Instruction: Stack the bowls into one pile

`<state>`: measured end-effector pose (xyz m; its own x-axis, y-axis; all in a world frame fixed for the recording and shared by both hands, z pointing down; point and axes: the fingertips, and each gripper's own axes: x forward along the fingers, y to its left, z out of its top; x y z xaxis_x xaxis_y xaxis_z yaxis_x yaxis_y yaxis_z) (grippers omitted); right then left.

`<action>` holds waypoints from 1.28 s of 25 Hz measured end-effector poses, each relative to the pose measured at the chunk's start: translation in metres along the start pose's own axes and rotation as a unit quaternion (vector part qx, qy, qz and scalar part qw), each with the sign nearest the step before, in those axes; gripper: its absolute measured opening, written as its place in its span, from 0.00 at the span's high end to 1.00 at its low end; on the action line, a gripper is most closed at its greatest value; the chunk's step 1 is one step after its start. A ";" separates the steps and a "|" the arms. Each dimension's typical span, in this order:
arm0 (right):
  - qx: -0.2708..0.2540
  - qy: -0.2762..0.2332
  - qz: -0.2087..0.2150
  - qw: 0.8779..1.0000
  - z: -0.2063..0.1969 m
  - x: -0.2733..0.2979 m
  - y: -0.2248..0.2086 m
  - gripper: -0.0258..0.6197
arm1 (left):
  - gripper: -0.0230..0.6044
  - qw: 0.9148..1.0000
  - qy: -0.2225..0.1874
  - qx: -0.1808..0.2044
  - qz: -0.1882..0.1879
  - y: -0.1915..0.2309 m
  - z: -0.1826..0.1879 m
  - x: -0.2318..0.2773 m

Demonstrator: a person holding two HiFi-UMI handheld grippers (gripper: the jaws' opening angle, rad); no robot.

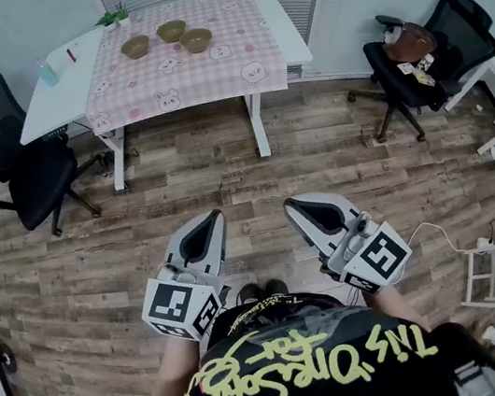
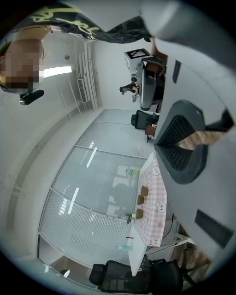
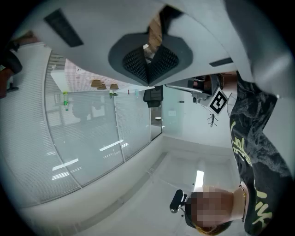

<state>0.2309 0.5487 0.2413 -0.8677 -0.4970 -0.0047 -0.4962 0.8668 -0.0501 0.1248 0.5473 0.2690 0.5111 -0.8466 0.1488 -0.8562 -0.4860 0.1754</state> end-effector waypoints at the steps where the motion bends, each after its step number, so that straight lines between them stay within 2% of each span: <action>1: 0.001 0.000 0.000 1.000 0.000 -0.001 0.000 0.96 | 0.97 1.000 -0.001 0.002 0.000 -0.001 0.000 0.000; 11: 0.010 -0.005 0.002 1.000 -0.002 -0.001 -0.002 0.96 | 0.97 1.000 -0.005 0.006 0.004 -0.002 0.000 0.004; 16: 0.016 -0.041 0.003 0.999 0.007 -0.010 -0.008 0.96 | 0.97 1.000 0.000 -0.001 0.003 -0.005 -0.001 0.008; 21: 0.025 -0.045 0.001 0.999 0.006 -0.017 -0.017 0.96 | 0.97 0.999 -0.014 -0.038 -0.003 -0.010 0.002 0.016; 26: 0.023 -0.047 0.001 0.999 0.002 -0.033 -0.030 0.96 | 0.97 1.000 -0.008 -0.011 0.010 -0.021 0.000 0.027; 32: 0.026 -0.040 0.013 0.999 -0.015 -0.047 -0.049 0.96 | 0.97 0.999 -0.011 -0.024 0.029 -0.036 -0.011 0.030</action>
<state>0.2954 0.5305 0.2587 -0.8738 -0.4784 -0.0868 -0.4702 0.8769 -0.0999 0.1716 0.5414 0.2774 0.4583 -0.8778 0.1393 -0.8795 -0.4253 0.2133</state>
